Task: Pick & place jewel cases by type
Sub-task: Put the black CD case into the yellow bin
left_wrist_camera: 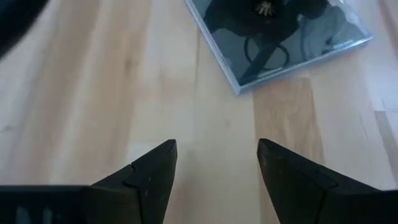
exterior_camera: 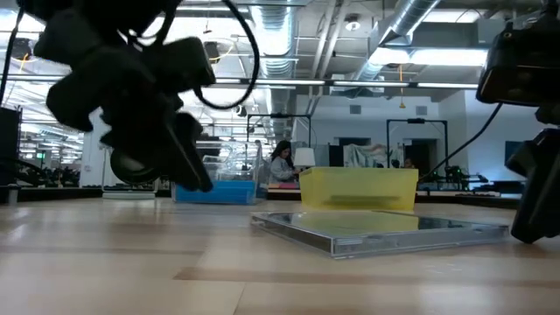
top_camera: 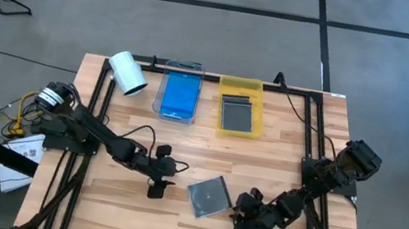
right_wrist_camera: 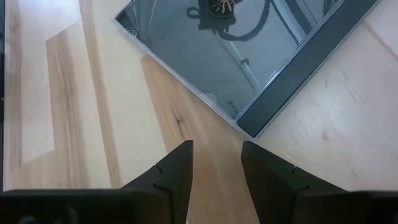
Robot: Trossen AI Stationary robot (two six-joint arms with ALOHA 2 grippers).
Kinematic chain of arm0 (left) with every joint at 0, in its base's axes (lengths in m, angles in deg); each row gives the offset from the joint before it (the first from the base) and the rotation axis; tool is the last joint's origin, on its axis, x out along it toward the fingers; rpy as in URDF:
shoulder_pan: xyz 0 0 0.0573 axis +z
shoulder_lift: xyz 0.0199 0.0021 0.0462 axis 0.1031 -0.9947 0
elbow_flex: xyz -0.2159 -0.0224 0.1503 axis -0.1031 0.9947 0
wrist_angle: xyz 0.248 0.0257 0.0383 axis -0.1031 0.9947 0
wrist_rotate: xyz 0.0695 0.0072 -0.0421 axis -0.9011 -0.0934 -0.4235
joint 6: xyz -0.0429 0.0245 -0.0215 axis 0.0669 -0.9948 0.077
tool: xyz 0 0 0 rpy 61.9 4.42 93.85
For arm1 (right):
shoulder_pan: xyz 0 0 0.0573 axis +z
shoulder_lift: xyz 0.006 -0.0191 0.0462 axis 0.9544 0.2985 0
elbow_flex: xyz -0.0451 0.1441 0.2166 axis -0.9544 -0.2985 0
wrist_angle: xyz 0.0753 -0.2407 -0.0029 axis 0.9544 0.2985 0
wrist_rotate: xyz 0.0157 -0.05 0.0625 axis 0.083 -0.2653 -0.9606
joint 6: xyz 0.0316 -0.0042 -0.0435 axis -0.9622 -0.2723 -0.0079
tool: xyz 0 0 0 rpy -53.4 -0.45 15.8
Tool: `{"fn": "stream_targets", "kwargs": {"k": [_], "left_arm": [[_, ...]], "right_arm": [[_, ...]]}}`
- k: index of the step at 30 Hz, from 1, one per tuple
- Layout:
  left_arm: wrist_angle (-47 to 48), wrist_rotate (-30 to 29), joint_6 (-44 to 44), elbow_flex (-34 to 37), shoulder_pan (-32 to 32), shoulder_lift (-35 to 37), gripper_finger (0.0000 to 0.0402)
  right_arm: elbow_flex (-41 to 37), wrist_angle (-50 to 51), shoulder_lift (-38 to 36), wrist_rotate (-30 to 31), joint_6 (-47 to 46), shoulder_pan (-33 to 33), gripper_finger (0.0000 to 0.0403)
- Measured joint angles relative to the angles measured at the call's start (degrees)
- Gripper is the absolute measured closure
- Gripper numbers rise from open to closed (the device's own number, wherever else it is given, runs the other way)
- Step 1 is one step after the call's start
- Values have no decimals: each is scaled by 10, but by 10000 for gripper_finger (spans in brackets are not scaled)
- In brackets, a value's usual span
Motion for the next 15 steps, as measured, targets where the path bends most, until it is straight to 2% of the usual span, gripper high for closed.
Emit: {"fn": "stream_targets", "kwargs": {"k": [6, 11, 15], "left_arm": [[-56, 29, 2, -21, -9, -76, 195], [-57, 11, 3, -59, -13, -120, 220], [-67, 5, 5, -62, -13, -130, 232]], "right_arm": [[0, -1, -1, -8, 1, -10, 269], [0, -2, -1, -17, 1, -11, 271], [-1, -2, -1, -18, 1, -11, 274]]}}
